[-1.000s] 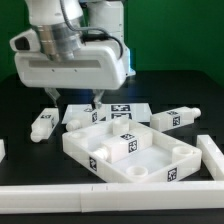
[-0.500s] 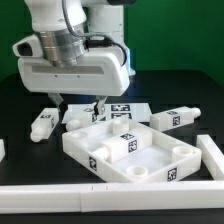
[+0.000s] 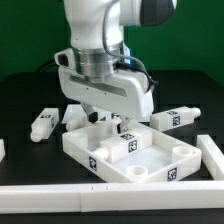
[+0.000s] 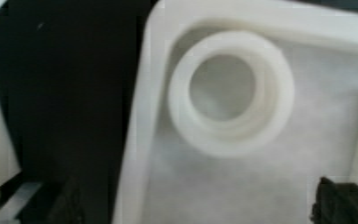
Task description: Assemble desk
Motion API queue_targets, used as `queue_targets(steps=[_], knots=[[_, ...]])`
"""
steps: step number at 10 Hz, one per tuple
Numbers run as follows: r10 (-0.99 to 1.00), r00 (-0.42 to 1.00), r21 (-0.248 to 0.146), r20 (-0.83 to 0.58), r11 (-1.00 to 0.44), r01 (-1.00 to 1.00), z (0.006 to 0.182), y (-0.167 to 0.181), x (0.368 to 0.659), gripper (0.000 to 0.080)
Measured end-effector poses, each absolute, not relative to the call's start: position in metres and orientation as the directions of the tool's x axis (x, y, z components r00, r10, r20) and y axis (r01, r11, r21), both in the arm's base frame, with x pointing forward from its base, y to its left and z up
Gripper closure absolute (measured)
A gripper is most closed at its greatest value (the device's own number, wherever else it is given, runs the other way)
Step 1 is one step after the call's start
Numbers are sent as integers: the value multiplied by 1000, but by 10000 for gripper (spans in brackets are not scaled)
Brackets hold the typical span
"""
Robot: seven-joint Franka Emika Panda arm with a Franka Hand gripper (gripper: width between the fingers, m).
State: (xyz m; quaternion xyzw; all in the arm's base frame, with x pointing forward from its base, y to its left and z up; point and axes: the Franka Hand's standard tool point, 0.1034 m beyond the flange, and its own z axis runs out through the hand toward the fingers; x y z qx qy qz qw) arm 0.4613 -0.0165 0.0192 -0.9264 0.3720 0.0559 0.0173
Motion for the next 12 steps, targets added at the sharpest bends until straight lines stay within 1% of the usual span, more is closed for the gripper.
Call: queue_targets(steps=[2,6,7,8,9,10,11,12], knots=[[-677,727,16,-118,-733,-680,9,-13,453,150],[-609,785,3,-108,-790,-613,8,-21,453,150],[-607,788,3,-109,-792,-610,8,-21,453,259],[-605,789,2,-108,-794,-608,8,-21,453,395],[-604,789,3,-109,-794,-607,8,-21,453,395],[-604,789,6,-115,-794,-608,7,-21,450,576],[-609,784,10,-119,-790,-613,6,-23,448,708],[-625,772,8,-114,-778,-629,7,-27,449,708]])
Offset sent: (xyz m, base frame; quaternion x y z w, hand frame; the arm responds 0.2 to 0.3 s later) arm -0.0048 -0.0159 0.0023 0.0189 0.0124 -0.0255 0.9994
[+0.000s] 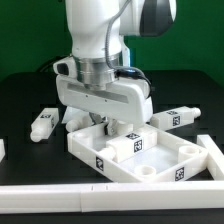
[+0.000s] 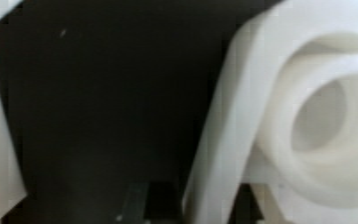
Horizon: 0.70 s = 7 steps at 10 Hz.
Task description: Assemble desk
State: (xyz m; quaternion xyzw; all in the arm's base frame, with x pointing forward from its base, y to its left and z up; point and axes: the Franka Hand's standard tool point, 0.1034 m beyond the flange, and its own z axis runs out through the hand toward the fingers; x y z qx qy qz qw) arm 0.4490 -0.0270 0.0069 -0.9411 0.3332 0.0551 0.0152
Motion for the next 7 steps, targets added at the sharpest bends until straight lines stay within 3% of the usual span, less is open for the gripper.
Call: queue_targets(steps=[2,5,7], knots=[[-614,781,6,-113,-786,-618,7,-30,450,718],[-360,927,-43,-108,-930,-366,9,-63,483,728],[-386,916,-36,-108,-919,-391,7,-63,479,733]])
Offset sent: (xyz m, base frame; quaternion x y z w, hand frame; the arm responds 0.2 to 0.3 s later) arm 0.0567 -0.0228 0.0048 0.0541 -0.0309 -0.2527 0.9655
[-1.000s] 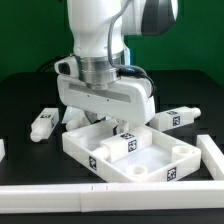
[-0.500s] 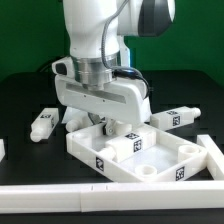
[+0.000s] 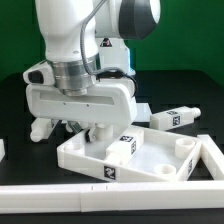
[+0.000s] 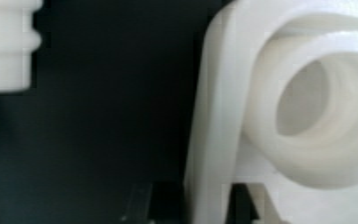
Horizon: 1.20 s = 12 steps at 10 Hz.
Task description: Assemble desk
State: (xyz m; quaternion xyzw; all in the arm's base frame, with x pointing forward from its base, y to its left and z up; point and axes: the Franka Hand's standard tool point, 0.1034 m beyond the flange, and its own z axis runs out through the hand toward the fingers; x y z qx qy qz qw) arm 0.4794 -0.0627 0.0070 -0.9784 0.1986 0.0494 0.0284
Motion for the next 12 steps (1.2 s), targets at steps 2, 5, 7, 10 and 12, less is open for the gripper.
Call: queue_targets(steps=[2,5,7,10,12], knots=[[-386,916,-36,-108,-919,-392,7,-63,479,733],[-266,961,-44,-77,-962,-270,9,-70,511,732],[-183,981,-2,-58,-983,-184,8,-71,522,732],[-191,980,-4,-58,-982,-191,8,-72,522,733],[-68,998,15,-2,-998,-68,9,-71,539,733]])
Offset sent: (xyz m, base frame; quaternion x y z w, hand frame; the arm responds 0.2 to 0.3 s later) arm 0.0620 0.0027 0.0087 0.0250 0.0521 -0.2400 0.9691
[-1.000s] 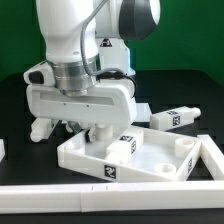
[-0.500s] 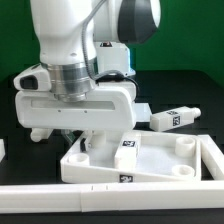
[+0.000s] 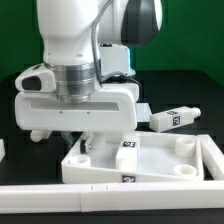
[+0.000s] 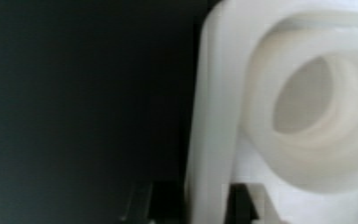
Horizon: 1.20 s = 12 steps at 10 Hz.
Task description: Assemble desk
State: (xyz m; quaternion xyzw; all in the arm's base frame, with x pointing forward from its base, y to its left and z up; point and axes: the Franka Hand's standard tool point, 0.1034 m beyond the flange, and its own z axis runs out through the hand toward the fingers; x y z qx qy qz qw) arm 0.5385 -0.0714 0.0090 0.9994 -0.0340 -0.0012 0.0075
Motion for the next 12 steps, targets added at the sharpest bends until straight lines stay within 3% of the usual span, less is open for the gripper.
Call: queue_targets(steps=[3,10,11,12], knots=[[-44,999,40,27,-998,-45,9,-68,574,733],[-97,994,53,-52,-994,-94,8,-68,575,732],[-97,994,53,-53,-994,-94,8,-68,575,658],[-97,994,53,-53,-994,-94,8,-68,575,522]])
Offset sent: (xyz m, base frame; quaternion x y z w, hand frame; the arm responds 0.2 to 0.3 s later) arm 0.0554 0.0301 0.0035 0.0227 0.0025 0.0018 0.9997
